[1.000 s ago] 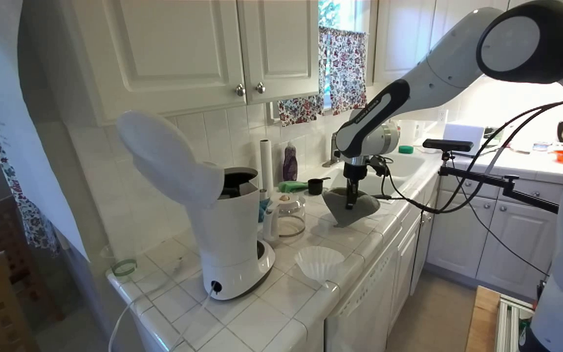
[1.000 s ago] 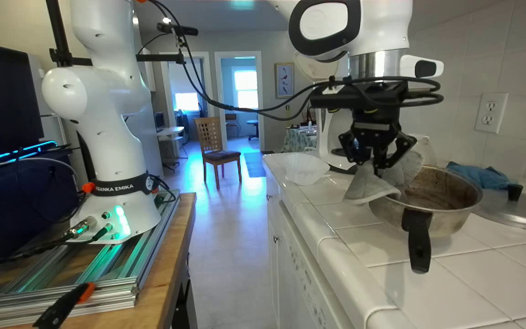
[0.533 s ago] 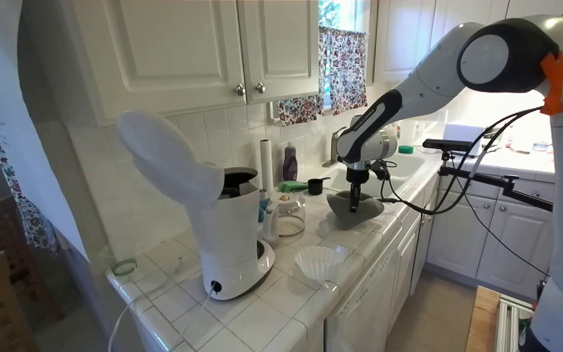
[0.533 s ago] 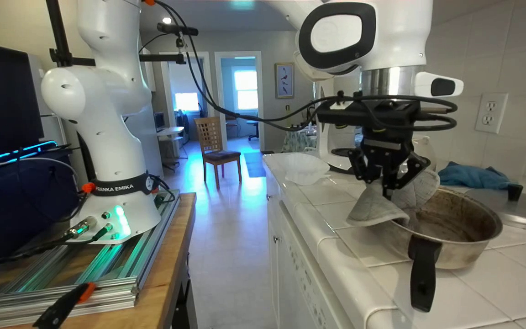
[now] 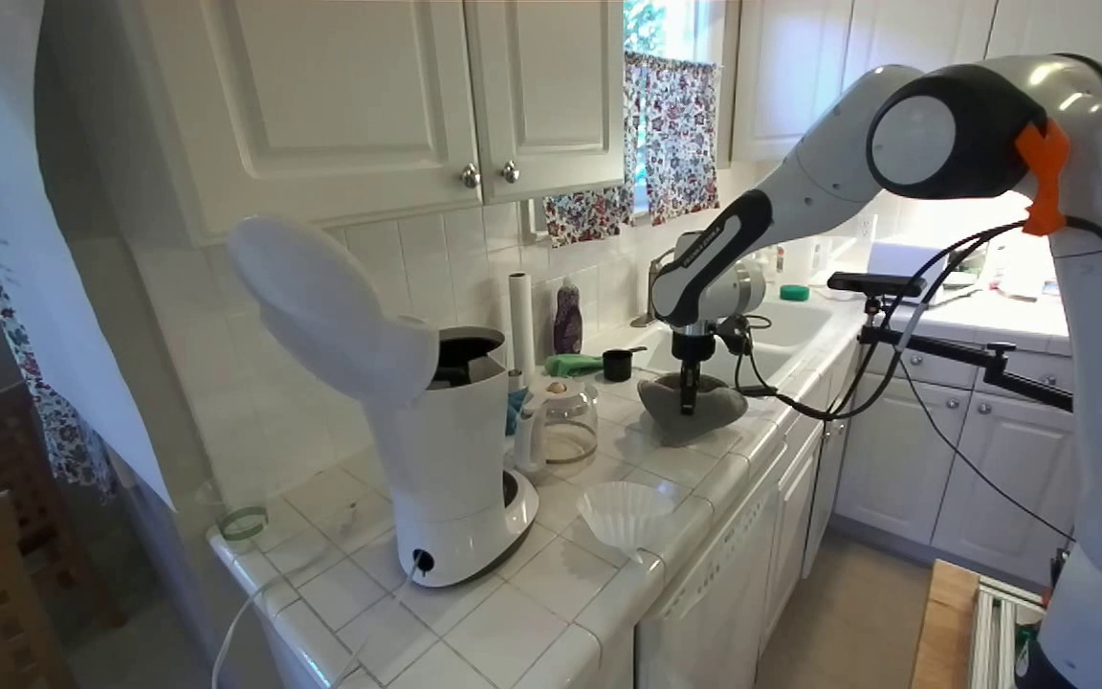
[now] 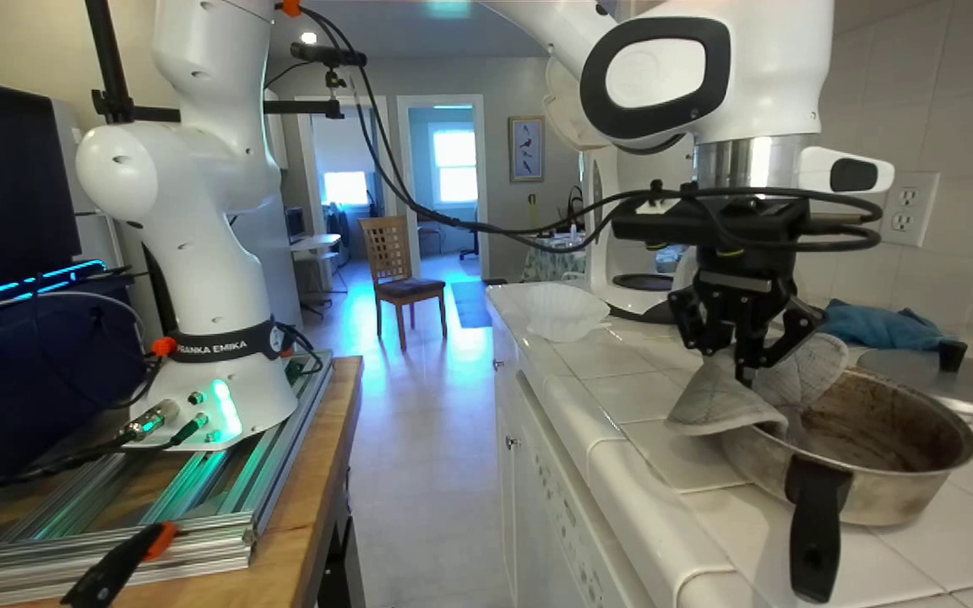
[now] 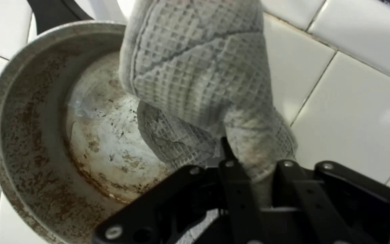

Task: Pick up the cloth and use it to pick up the pot on the counter

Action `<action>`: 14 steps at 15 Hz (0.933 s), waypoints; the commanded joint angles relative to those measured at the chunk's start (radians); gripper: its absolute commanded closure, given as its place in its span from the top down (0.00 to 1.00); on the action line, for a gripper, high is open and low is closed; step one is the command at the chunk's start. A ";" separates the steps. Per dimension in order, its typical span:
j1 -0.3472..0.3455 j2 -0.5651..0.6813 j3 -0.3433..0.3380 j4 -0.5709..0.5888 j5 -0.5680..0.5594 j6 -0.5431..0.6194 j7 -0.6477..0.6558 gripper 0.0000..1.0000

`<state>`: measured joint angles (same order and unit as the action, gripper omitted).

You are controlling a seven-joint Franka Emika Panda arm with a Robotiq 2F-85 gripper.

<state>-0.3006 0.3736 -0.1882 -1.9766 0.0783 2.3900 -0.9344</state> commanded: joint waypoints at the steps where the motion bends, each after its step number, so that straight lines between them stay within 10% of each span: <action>1: -0.011 0.039 0.008 0.071 -0.048 -0.032 0.051 0.16; 3: -0.012 0.049 0.010 0.090 -0.057 -0.037 0.060 0.42; 14: 0.005 0.048 0.020 0.141 -0.118 -0.047 0.106 1.00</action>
<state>-0.2956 0.4103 -0.1776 -1.8675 0.0005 2.3667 -0.8733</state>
